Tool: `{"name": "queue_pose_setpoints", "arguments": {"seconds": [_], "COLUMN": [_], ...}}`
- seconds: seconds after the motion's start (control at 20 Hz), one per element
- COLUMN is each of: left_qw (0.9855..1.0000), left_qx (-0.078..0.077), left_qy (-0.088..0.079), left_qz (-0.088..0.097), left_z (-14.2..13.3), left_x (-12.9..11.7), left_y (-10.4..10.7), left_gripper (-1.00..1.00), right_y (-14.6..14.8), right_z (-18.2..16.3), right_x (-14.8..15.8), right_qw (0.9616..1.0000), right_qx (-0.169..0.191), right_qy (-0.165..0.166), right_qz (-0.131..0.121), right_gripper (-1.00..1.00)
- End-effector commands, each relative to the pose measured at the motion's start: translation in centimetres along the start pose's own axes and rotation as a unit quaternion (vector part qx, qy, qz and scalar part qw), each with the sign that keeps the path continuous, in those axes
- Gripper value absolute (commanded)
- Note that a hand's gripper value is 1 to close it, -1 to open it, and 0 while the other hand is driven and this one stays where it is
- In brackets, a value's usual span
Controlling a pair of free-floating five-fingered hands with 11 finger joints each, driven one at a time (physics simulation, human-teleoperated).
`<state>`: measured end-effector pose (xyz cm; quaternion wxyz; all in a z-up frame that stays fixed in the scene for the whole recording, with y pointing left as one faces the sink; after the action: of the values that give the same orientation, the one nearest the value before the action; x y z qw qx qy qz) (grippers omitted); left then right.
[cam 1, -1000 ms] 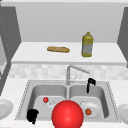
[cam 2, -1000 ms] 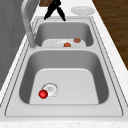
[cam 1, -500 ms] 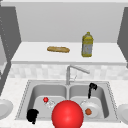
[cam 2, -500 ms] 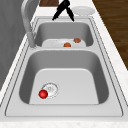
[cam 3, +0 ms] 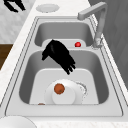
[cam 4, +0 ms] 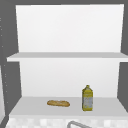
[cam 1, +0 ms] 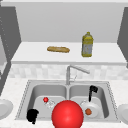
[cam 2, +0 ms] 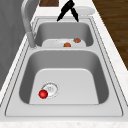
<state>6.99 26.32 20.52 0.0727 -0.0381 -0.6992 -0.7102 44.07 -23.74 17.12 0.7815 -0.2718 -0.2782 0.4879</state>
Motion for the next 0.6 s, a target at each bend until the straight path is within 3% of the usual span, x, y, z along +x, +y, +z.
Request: {"name": "queue_pose_setpoints", "arguments": {"seconds": [0.0,0.55], "left_qw": [1.0000,1.0000], "left_qx": [0.000,0.000], "left_qy": [0.000,0.000], "left_qz": [0.000,0.000], "left_z": [0.0,0.0], "left_x": [0.0,0.0], "left_y": [0.0,0.0], "left_gripper": [0.00,0.00], "right_y": [1.2,3.3], "right_z": [1.4,6.3], "right_x": [-0.9,-3.6], "right_qw": [1.0000,0.9998], "right_qx": [0.000,-0.015], "right_qy": [0.000,-0.009], "right_qz": [0.000,-0.009], "right_gripper": [-1.00,-1.00]}}
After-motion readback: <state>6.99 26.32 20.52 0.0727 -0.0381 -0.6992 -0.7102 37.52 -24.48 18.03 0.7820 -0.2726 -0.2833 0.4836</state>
